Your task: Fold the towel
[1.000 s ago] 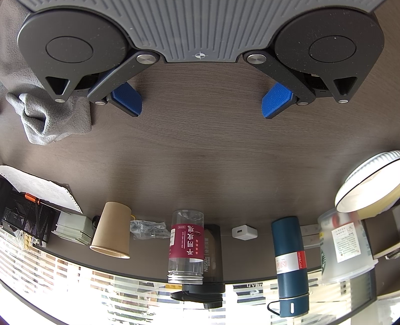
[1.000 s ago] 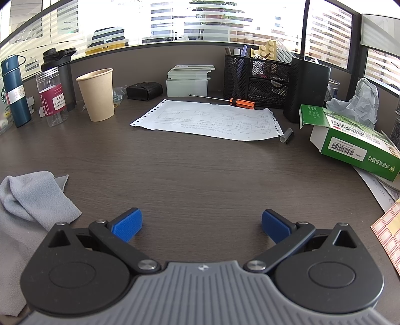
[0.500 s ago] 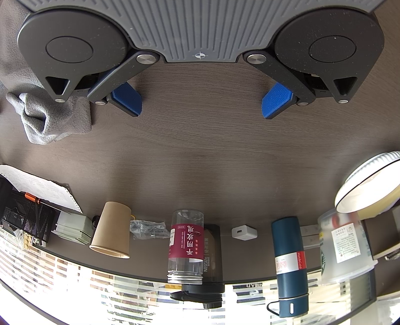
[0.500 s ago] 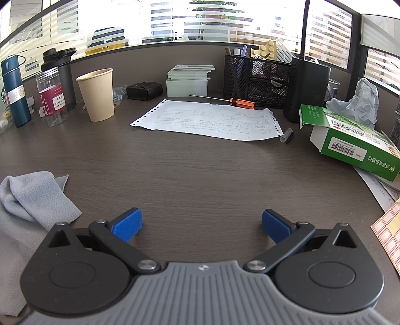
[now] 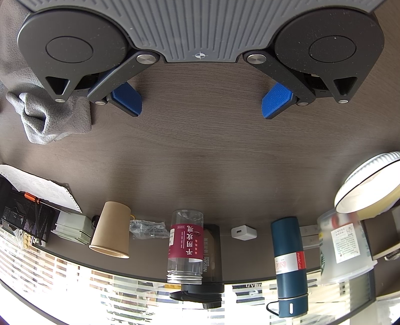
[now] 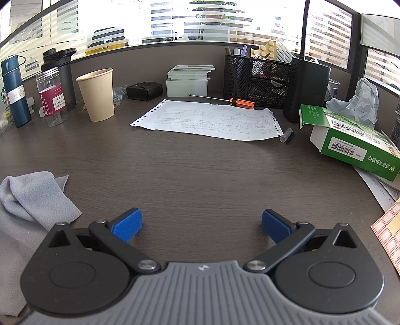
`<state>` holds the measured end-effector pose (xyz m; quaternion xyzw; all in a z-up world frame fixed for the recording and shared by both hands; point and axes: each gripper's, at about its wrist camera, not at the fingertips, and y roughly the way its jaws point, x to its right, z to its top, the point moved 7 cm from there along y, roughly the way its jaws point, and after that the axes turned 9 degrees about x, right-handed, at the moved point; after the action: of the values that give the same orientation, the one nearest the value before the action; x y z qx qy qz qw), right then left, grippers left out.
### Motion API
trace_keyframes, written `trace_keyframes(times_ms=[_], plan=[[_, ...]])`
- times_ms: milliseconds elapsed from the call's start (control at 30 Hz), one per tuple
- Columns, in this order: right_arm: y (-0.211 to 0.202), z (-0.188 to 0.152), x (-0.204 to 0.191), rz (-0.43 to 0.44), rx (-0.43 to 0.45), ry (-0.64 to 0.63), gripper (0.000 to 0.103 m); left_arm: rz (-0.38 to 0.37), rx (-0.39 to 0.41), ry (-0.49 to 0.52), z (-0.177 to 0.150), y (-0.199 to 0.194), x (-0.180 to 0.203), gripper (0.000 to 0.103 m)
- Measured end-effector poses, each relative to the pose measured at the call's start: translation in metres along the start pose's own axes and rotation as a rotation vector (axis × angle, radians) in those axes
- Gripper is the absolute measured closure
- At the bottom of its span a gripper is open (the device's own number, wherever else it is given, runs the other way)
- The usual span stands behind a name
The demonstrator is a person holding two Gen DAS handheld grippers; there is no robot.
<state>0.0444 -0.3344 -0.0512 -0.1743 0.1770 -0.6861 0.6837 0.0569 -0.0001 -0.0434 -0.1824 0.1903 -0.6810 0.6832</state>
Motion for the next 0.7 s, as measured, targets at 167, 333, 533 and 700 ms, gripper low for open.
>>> trace_keyframes(times_ms=[167, 333, 533, 700], plan=[[-0.0001, 0.0, 0.0001, 0.0, 0.0, 0.0, 0.0, 0.0, 0.0, 0.0, 0.0001, 0.0, 0.0, 0.0], [-0.0001, 0.0001, 0.0, 0.0, 0.0, 0.0, 0.0, 0.0, 0.0, 0.0, 0.0001, 0.0, -0.0001, 0.0], [-0.0002, 0.0002, 0.0, 0.0, 0.0, 0.0, 0.0, 0.006, 0.0, -0.002, 0.0003, 0.0003, -0.0001, 0.0], [-0.0003, 0.0001, -0.0002, 0.0, 0.0, 0.0, 0.0, 0.007, 0.0, -0.003, 0.0002, -0.0002, 0.0, 0.0]])
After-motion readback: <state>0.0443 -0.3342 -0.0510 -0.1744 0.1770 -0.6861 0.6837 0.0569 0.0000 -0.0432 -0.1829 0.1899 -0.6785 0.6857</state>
